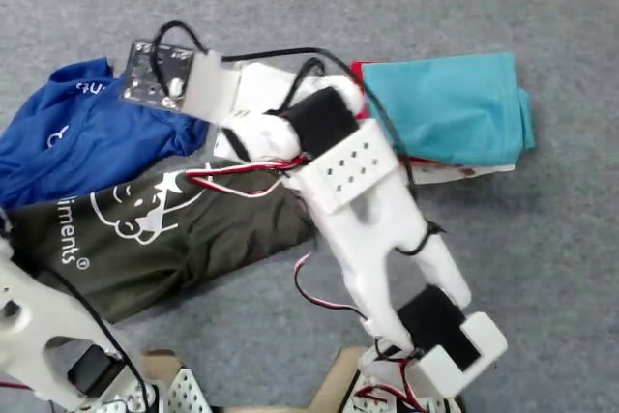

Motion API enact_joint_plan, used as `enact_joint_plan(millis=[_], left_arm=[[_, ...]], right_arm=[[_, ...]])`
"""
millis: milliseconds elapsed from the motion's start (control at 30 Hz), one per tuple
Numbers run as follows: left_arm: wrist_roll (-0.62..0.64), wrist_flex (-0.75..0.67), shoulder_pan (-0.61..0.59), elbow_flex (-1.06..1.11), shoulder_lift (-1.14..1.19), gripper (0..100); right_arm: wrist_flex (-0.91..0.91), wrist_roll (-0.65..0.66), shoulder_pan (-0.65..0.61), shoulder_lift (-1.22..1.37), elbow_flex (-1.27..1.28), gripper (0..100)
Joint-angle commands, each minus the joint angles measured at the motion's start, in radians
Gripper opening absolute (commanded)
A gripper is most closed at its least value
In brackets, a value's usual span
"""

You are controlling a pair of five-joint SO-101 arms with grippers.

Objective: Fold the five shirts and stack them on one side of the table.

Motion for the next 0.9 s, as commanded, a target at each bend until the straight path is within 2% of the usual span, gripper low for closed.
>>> enact_joint_plan(millis=[0, 200, 300, 433, 600, 700, 867], left_arm=[[-0.012, 0.012, 0.079, 0.071, -0.219, 3], [0.003, 0.012, 0.283, 0.335, -0.597, 3], [0.083, 0.011, 0.417, 0.426, -0.767, 3], [0.253, -0.005, 0.619, 0.435, -0.913, 3], [0.448, -0.028, 0.894, 0.371, -0.948, 3], [0.517, -0.026, 1.052, 0.332, -0.931, 3], [0.671, -0.038, 1.218, 0.232, -0.802, 3]], right_arm=[[-0.035, -0.006, 0.060, -0.079, -0.058, 1.5], [-0.080, -0.006, 0.161, -0.156, -0.053, 1.5], [-0.074, -0.006, 0.198, -0.179, -0.047, 1.5], [-0.066, -0.006, 0.278, -0.203, -0.047, 1.5], [-0.066, -0.006, 0.413, -0.211, -0.047, 1.5], [-0.066, -0.005, 0.486, -0.205, -0.047, 1.5], [-0.072, 0.002, 0.572, -0.208, -0.056, 1.5]])
